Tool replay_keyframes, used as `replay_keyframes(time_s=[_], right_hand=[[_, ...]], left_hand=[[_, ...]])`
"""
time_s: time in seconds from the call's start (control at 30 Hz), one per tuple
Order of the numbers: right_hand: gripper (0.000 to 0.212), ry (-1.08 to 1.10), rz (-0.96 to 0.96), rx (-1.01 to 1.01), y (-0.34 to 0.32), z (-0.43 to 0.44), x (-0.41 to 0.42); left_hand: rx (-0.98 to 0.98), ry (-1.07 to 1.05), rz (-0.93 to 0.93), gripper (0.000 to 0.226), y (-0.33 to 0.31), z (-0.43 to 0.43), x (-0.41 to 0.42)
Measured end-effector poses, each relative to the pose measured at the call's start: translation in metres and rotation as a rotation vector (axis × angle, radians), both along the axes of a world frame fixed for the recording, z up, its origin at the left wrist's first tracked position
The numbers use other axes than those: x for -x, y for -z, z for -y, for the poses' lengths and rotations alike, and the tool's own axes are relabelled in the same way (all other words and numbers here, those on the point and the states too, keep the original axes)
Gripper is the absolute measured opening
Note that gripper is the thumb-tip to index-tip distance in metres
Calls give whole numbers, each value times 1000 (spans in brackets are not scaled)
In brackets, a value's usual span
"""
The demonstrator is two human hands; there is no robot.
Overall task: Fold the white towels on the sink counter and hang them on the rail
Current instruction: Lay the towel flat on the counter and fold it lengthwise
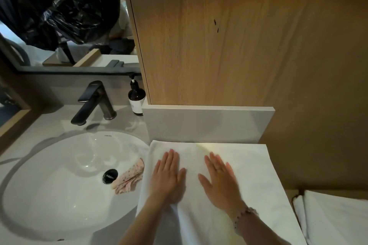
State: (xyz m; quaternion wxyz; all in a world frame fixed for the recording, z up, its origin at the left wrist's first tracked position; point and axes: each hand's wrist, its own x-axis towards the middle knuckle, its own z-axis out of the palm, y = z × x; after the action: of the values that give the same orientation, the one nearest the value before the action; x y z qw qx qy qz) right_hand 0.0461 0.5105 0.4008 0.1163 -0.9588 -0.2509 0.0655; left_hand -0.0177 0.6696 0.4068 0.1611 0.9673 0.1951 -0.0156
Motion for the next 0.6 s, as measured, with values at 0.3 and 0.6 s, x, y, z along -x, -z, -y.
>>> replay_keyframes(time_s=[0.3, 0.6], right_hand=[[91, 39, -26, 43, -9, 59, -25], [59, -80, 21, -15, -2, 31, 63]], left_hand=[[-8, -6, -158, 84, -18, -3, 4], [-18, -22, -109, 60, -8, 64, 45]])
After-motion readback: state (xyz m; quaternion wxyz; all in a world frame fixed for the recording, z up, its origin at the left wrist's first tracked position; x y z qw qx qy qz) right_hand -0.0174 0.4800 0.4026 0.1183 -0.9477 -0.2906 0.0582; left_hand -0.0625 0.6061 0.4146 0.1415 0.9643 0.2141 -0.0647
